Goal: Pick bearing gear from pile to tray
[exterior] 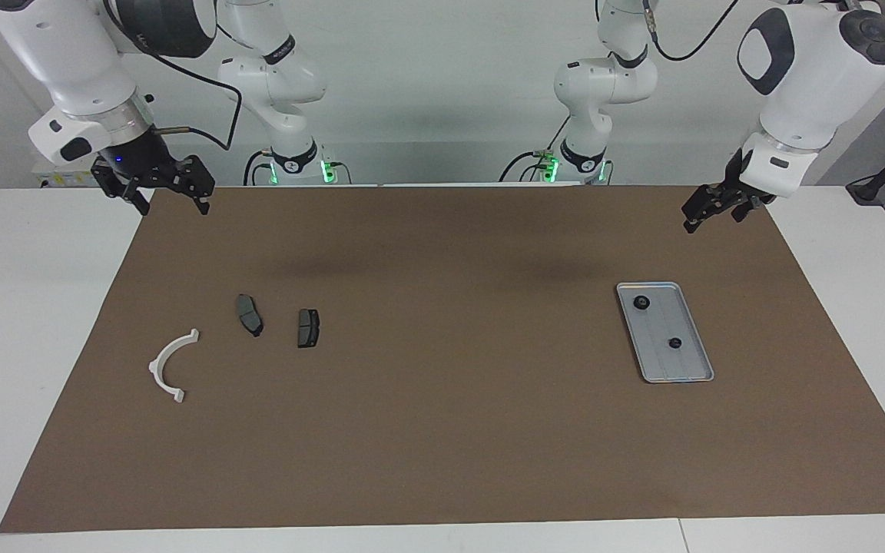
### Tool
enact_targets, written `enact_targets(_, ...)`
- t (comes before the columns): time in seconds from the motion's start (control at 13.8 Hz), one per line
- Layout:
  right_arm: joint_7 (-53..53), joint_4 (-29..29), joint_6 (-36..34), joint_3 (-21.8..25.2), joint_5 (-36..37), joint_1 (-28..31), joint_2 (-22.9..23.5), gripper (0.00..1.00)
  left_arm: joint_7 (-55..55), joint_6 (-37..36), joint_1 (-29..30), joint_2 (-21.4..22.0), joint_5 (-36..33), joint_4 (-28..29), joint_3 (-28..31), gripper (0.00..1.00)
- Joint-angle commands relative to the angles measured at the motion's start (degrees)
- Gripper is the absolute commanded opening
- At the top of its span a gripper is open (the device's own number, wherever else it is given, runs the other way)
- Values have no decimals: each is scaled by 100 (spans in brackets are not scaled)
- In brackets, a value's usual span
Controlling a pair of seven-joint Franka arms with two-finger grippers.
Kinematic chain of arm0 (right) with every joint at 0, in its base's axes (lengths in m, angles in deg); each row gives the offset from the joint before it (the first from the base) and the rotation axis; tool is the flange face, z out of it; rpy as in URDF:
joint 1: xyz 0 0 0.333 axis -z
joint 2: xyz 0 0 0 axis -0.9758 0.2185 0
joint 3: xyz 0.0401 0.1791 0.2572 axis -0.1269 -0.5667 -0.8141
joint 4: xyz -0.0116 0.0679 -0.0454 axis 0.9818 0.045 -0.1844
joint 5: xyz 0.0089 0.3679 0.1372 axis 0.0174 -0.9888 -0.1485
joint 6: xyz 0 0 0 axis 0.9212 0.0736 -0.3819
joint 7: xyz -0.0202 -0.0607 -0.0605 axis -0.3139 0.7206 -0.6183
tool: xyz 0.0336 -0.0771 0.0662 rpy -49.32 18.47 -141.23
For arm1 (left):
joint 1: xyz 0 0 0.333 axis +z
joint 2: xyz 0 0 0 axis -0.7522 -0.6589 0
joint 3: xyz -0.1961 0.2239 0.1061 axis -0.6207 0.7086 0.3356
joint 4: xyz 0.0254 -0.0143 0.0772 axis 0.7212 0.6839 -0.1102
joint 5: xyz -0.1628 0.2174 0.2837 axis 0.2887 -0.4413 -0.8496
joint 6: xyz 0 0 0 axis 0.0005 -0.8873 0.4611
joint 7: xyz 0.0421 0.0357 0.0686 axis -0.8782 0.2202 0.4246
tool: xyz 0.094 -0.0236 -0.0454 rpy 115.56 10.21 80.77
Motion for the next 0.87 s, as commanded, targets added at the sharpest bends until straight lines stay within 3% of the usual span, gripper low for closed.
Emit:
enact_targets(0.0,-124,-75,-4,-45,-35,38,-103,100,-27,28,-53,88,42,55,36,100)
enact_targets(0.8,-150,-75,58,-45,-26,47,-94,100,-27,142,-62,0,42,-190,36,100)
